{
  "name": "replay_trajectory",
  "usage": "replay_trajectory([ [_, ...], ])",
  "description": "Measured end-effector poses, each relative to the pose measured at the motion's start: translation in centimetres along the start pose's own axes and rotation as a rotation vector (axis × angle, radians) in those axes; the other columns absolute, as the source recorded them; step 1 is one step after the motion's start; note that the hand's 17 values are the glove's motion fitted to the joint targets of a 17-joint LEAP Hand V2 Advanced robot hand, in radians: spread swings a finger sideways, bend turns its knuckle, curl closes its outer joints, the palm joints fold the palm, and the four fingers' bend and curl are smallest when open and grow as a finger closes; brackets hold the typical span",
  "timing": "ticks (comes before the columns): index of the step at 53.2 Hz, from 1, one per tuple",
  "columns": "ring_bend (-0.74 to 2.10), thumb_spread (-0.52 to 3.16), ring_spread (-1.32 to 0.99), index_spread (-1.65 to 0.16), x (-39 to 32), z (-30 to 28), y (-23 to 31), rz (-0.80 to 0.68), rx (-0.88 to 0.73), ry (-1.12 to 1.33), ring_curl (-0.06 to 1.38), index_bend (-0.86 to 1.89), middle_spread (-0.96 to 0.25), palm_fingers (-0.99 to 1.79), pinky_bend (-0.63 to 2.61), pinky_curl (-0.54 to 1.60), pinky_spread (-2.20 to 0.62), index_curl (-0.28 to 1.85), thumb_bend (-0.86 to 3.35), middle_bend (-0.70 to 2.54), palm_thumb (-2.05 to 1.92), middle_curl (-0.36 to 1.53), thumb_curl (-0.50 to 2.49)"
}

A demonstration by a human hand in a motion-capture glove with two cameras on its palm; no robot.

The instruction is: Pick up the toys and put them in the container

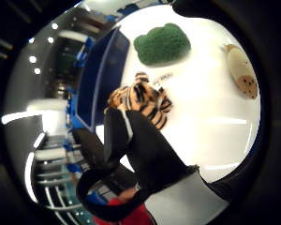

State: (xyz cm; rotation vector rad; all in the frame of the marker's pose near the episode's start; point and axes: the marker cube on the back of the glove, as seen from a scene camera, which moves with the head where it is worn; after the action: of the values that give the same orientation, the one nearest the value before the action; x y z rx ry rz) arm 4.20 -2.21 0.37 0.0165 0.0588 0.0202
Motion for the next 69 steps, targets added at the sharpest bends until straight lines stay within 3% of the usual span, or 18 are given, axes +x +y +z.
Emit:
replay_trajectory([
  [30, 0.16, 1.01, -0.07, -0.35, 10.4, 0.9, -7.1, 0.141, -0.021, 0.053, 0.16, 0.2, -0.11, -0.1, 0.54, 0.3, 0.04, 0.37, -0.09, 0.15, -0.12, 0.22, 0.13],
  [47, 0.15, 0.96, -0.06, -0.37, 12.1, 3.1, -9.1, 0.184, -0.102, -0.007, 0.15, 0.21, -0.1, -0.11, 0.53, 0.32, 0.05, 0.39, -0.1, 0.15, -0.13, 0.23, 0.15],
  [69, 0.16, 0.98, 0.0, -0.39, 13.5, 6.2, -9.9, 0.212, -0.254, 0.015, 0.12, 0.15, -0.08, -0.1, 1.07, 0.45, 0.1, 0.37, -0.05, 0.09, -0.05, 0.19, 0.18],
])
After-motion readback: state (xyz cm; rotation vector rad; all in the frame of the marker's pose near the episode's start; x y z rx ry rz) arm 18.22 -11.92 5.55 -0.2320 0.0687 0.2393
